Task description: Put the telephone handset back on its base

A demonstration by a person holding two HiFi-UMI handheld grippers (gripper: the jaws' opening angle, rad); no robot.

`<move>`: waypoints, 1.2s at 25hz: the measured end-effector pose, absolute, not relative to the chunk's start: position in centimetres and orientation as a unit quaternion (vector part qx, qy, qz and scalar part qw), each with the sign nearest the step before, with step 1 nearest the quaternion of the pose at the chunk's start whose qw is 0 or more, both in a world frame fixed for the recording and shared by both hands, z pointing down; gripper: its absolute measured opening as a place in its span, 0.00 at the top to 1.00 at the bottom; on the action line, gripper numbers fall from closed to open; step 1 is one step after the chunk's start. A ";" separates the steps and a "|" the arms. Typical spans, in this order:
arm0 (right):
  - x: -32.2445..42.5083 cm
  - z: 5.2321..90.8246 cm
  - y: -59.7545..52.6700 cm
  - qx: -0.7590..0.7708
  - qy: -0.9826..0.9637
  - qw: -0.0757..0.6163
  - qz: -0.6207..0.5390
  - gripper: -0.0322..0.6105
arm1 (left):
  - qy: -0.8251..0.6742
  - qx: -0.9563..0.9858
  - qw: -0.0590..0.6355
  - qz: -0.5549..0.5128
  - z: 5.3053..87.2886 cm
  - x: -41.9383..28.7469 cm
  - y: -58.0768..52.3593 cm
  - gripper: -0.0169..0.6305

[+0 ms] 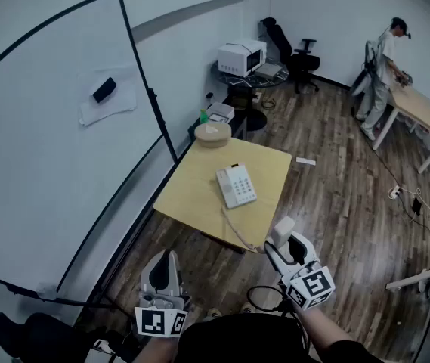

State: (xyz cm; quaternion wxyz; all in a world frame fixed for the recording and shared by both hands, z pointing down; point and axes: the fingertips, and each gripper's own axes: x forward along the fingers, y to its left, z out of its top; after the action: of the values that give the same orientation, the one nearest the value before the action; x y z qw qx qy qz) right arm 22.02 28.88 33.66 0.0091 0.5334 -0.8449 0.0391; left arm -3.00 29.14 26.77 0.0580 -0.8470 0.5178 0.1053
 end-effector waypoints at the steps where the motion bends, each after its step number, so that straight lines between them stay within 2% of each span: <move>1: 21.6 33.6 28.8 0.533 -0.845 0.008 0.039 0.59 | 0.517 -0.847 0.059 0.107 26.7 -3.3 29.1 0.97; 13: 18.6 33.1 28.9 0.525 -0.850 0.014 0.035 0.59 | 0.504 -0.854 0.060 0.116 26.0 -4.7 29.0 0.97; 30: 19.3 32.0 28.5 0.517 -0.856 0.009 0.014 0.59 | 0.520 -0.842 0.083 0.118 25.7 -3.7 28.2 0.97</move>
State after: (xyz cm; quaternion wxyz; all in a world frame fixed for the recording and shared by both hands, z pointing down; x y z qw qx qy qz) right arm 19.34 28.48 31.97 0.0088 0.5169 -0.8559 0.0135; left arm -3.72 28.25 25.73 0.0833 -0.8421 0.5197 0.1182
